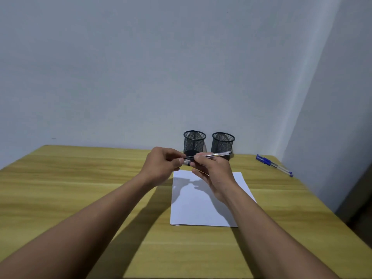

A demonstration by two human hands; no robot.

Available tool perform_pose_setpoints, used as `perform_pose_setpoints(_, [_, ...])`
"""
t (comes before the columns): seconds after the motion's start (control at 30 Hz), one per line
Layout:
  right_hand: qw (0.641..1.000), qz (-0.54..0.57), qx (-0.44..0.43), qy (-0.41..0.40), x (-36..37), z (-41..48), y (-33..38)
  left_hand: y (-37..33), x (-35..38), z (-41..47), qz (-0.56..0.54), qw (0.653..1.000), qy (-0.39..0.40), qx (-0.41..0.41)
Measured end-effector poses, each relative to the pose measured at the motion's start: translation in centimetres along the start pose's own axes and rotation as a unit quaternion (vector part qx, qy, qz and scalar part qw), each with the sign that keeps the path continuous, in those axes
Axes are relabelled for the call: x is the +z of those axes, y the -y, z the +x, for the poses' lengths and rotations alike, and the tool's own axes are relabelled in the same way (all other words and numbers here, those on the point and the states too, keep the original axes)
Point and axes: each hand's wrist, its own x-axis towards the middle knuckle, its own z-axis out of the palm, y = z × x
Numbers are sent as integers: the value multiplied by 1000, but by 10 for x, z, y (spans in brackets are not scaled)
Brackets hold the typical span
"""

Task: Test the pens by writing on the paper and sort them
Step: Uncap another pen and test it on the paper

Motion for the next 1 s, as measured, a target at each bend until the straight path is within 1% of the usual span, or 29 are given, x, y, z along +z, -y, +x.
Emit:
perform_pose_setpoints(0.1, [1000, -9, -19, 5, 2, 0, -2, -2, -4, -1, -51, 999, -3, -12])
perform_pose_setpoints(0.13, [1000, -12, -26, 5, 2, 2, -3, -2, -6, -1, -50, 999, -5, -8])
perform_pose_setpoints(0.27, [997, -52, -63, 8, 9, 7, -7, 0, -14, 2, 22, 1000, -10, 20])
perform_pose_setpoints(0.4, [995, -50, -85, -7, -2, 17, -4, 15, -46, 7, 56, 997, -44, -1])
perform_pose_setpoints(0.47, [993, -89, -73, 8, -10, 17, -6, 22, -56, 6, 112, 993, -35, -11])
perform_pose_setpoints(0.53, [991, -122, -58, 22, -8, 14, -15, 26, -52, 8, 171, 985, -34, -9])
perform_pose_setpoints(0.67, [984, -172, -51, -5, 8, 14, -38, 39, -32, 15, 225, 973, -51, -16])
perform_pose_setpoints(0.87, [993, -114, -7, -23, 9, 22, -58, 70, -15, 30, 285, 955, -74, -34])
perform_pose_setpoints(1.0, [992, -120, 4, -21, 4, 23, -59, 77, -7, 33, 282, 953, -98, -48])
